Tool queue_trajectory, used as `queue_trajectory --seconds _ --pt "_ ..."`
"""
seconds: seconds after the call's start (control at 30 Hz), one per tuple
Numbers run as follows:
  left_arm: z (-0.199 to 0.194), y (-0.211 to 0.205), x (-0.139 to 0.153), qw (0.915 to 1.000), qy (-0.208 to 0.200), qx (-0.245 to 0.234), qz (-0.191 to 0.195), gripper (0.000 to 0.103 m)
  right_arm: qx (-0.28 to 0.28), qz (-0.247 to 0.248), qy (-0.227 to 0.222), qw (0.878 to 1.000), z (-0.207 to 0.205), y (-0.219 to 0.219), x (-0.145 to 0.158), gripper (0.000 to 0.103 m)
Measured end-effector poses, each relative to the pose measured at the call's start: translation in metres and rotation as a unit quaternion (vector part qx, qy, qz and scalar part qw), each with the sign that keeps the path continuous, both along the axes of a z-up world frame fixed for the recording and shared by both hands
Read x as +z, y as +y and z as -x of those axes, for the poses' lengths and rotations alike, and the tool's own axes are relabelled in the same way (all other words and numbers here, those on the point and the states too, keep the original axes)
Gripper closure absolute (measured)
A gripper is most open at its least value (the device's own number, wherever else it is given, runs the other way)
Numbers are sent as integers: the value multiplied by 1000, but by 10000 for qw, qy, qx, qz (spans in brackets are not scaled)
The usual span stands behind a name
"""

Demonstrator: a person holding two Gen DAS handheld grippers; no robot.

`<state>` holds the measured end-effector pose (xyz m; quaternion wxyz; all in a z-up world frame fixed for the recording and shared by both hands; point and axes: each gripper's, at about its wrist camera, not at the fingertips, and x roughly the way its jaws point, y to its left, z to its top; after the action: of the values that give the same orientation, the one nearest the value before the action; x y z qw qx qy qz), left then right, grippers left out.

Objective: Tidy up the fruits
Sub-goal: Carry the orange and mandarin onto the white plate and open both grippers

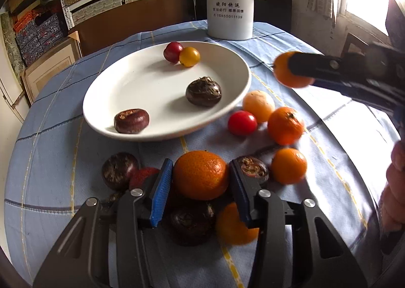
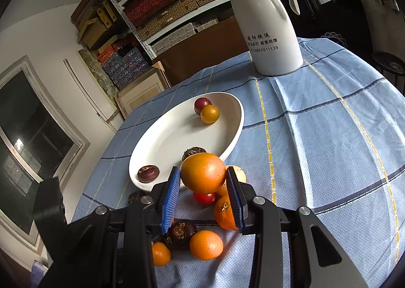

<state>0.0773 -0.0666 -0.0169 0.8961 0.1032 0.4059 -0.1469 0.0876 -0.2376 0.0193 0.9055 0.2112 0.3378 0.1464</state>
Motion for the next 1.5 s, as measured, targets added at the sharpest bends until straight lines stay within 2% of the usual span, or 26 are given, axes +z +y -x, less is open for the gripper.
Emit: queue_trajectory --seconds 0.1,0.23,0.37,0.57,0.7,0.77,0.97,1.03,1.07,1.13,1.27,1.37,1.5 --pt "5 9 4 9994 -10 14 342 59 9 6 -18 10000 1 1 0 65" --pt "9 23 23 9967 -321 146 726 59 -12 -21 -22 10000 1 0 0 65" --pt "5 34 45 9947 -531 254 847 59 -47 -66 -86 9999 3 -2 2 65" --pt "-40 58 70 9906 -649 678 998 58 44 -5 -49 10000 -4 4 4 65" --pt "-78 67 65 9898 -565 917 934 58 284 326 108 9990 -33 20 10 65" --pt "-95 71 56 9885 -434 1020 1025 58 362 495 195 9979 -55 30 11 65" --pt "-123 80 24 9882 -60 1046 1121 57 335 584 543 9963 -104 46 -11 64" --pt "-122 85 23 9868 -55 1002 1269 50 304 497 580 9966 -106 42 -17 49" --pt "-121 86 24 9860 -51 986 1345 40 258 431 549 9972 -104 39 -17 40" --pt "-116 88 30 9849 -162 1006 1400 34 166 317 377 9986 -98 33 -12 40" --pt "-99 91 39 9853 -386 1033 1305 31 118 301 131 9994 -79 22 -3 40" --pt "-82 97 36 9845 -403 1099 1307 25 91 325 61 9994 -64 15 -2 40" --pt "-53 107 31 9841 -430 1215 1222 24 -72 216 70 9997 -41 -1 -5 40"
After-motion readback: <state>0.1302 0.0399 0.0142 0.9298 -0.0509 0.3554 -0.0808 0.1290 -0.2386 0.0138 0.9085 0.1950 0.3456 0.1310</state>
